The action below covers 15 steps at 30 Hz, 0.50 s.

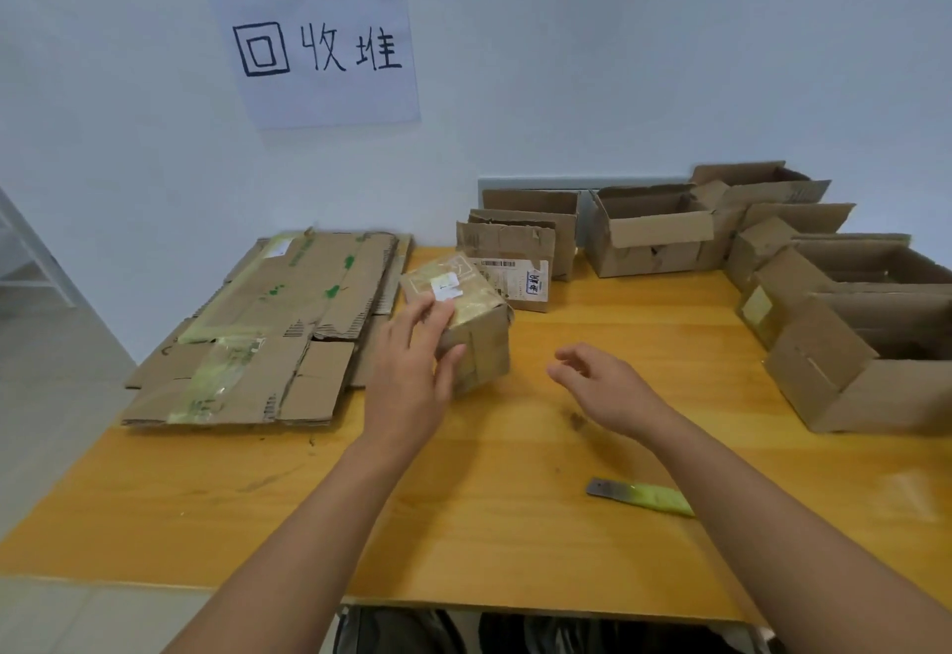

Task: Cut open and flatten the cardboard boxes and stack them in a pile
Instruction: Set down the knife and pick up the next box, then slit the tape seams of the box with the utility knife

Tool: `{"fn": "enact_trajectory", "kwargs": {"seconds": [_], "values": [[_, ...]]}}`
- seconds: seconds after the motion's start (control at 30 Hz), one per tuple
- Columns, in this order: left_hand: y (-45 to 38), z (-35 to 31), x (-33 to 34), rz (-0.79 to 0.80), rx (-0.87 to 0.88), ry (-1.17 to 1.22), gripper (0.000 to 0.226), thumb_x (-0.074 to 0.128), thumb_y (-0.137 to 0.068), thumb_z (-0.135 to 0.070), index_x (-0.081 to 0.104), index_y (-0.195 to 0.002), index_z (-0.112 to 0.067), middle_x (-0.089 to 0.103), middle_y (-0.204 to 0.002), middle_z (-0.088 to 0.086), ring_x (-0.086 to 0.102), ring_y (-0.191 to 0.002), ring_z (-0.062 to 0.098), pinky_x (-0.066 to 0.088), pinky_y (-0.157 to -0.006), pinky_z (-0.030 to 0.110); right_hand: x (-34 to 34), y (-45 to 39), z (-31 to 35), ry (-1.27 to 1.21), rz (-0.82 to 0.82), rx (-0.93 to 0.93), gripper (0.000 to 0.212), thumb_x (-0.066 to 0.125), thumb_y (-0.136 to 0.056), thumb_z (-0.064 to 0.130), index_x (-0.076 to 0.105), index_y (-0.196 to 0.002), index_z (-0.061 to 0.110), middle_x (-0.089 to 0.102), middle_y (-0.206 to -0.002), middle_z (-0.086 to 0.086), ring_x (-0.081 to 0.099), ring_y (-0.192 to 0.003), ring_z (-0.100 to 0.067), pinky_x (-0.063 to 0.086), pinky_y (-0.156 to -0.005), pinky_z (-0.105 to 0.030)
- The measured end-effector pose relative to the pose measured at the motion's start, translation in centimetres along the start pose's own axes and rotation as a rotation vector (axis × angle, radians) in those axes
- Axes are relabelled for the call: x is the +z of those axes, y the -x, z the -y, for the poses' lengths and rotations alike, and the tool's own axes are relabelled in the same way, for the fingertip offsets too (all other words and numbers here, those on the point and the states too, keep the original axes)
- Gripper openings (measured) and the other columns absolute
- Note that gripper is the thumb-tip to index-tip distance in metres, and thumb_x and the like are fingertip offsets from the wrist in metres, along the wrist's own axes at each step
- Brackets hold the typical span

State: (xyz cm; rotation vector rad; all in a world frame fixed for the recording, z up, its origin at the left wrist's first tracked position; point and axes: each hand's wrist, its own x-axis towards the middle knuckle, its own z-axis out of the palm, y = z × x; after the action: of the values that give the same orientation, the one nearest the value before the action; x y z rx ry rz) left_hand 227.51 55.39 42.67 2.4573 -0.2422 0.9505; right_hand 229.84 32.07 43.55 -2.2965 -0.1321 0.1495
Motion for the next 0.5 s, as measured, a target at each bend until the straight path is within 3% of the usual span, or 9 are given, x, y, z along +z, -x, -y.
{"fn": "enact_trajectory", "kwargs": {"seconds": [0.1,0.37,0.5], "values": [[0.4,-1.4,1.3,0.031,0.067,-0.115,0.046,0.066,-0.092,-0.024,0.055,-0.136,-0.017,0.049,-0.141,0.008,0.046,-0.12,0.028,0.045,-0.095,0.04,-1.6,1.2,-2.0,0.183,0.044,-0.01,0.047,0.056,-0.098,0.045,0.052,-0.139,0.022,0.055,-0.139,0.005,0.052,-0.124,-0.017,0.043,-0.101,-0.032],[3.2,-6.0,2.4,0.031,0.097,-0.228,0.047,0.067,-0.089,-0.016,0.055,-0.134,-0.011,0.05,-0.138,0.015,0.046,-0.115,0.035,0.051,-0.089,0.046,-4.2,7.1,-5.1,0.451,0.185,-0.089,0.062,0.062,-0.089,0.056,0.046,-0.142,0.029,0.036,-0.15,0.005,0.025,-0.141,-0.017,0.029,-0.114,-0.035],[4.6,-7.1,2.0,0.018,0.078,-0.241,0.046,0.066,-0.091,-0.02,0.054,-0.135,-0.013,0.049,-0.139,0.015,0.046,-0.117,0.035,0.049,-0.093,0.045,-4.2,9.8,-6.6,0.59,0.223,-0.118,0.046,0.063,-0.088,0.056,0.056,-0.126,0.032,0.037,-0.143,0.006,0.026,-0.137,-0.017,0.03,-0.113,-0.038]]}}
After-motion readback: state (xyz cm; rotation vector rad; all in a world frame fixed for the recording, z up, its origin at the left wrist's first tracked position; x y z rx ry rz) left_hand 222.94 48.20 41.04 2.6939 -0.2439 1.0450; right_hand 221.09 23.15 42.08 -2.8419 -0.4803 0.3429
